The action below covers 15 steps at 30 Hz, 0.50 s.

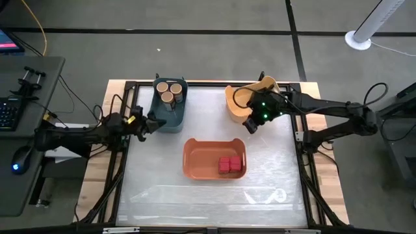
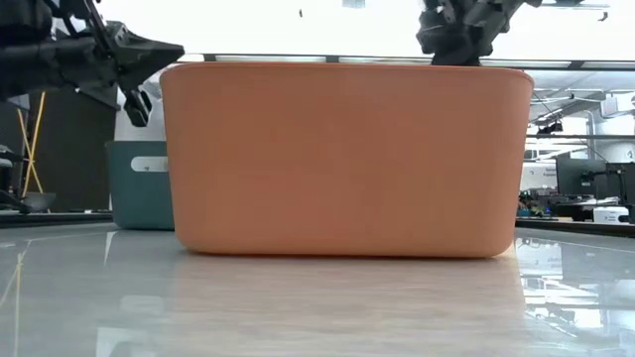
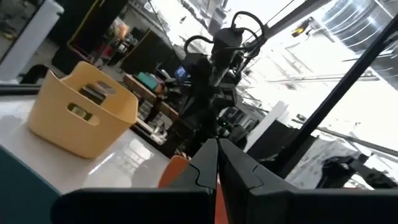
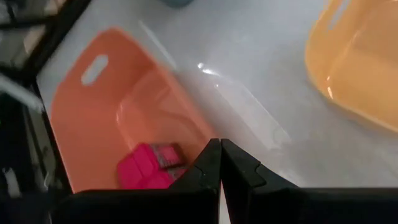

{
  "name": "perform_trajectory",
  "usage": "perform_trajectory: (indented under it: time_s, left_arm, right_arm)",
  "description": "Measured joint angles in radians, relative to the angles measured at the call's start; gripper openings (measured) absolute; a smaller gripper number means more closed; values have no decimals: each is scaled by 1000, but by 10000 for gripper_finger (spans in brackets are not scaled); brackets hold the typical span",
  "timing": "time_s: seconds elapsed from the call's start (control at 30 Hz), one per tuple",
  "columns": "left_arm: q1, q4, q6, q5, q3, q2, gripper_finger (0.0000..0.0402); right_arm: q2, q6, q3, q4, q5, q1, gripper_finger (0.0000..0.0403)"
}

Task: Sort spices by type
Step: Return to Home Position

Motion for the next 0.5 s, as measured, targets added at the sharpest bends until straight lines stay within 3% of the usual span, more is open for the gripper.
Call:
perform_trajectory:
  time_s: [0.2,0.5]
  left_arm:
    - [-21,-11,-6,26,0,-2,0]
    - [-25,-10,-8,24,0,-2,0]
  right_arm:
    - [-110,-47,-108,36,-7,81,0]
    - [-544,119,-483,319,68,276,0]
